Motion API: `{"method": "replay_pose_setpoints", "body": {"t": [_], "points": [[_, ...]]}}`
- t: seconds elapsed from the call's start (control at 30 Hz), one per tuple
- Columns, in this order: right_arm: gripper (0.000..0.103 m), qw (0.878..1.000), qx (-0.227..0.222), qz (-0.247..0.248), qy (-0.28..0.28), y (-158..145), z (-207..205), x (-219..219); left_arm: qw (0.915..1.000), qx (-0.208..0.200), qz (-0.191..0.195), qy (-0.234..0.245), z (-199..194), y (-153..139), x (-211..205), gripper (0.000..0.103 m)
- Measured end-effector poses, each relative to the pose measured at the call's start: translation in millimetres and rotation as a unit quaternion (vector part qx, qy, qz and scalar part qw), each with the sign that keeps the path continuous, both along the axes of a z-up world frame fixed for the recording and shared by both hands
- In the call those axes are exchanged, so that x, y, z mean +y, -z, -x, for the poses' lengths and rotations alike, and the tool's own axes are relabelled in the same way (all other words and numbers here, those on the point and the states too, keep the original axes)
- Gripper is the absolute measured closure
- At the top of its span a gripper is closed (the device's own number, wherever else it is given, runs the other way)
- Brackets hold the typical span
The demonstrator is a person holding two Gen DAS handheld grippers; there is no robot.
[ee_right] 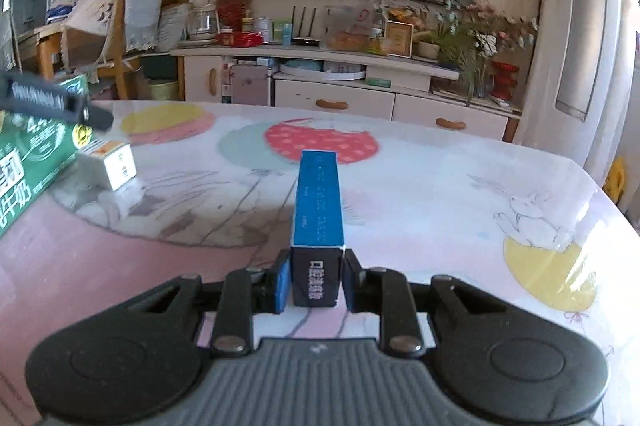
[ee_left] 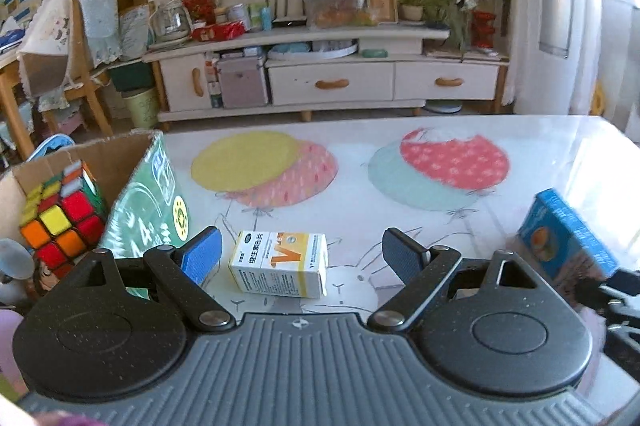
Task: Organize rigid objects
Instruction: 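Grasp the white-and-orange vitamin box with the left gripper while the right gripper holds the blue box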
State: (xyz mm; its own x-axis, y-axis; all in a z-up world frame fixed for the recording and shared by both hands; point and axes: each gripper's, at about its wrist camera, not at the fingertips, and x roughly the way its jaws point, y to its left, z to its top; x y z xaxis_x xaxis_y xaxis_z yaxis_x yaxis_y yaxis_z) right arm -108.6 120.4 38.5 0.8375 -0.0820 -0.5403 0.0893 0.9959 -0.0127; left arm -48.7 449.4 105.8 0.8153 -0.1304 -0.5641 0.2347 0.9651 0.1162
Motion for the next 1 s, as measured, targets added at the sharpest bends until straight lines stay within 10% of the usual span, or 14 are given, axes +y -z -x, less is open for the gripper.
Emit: {"method": "replay_pose_setpoints", "body": {"t": [0.23, 0.4, 0.77, 1.0], "points": [[0.045, 1.000, -0.001, -0.024, -0.012, -1, -12, -8, 0.9996, 0.002, -0.019, -0.020, -18, 26, -3, 0.000], [0.039, 0.999, -0.004, -0.034, -0.013, -2, -24, -11, 0.9994, -0.001, -0.027, -0.022, -27, 36, -2, 0.000], [0.040, 0.999, -0.001, -0.032, -0.001, 1, -43, -15, 0.9985, 0.009, -0.045, -0.031, -32, 46, 2, 0.007], [0.068, 1.000, 0.011, -0.022, -0.004, 3, -44, -11, 0.9988, 0.013, -0.034, -0.032, -25, 45, 3, 0.014]]}}
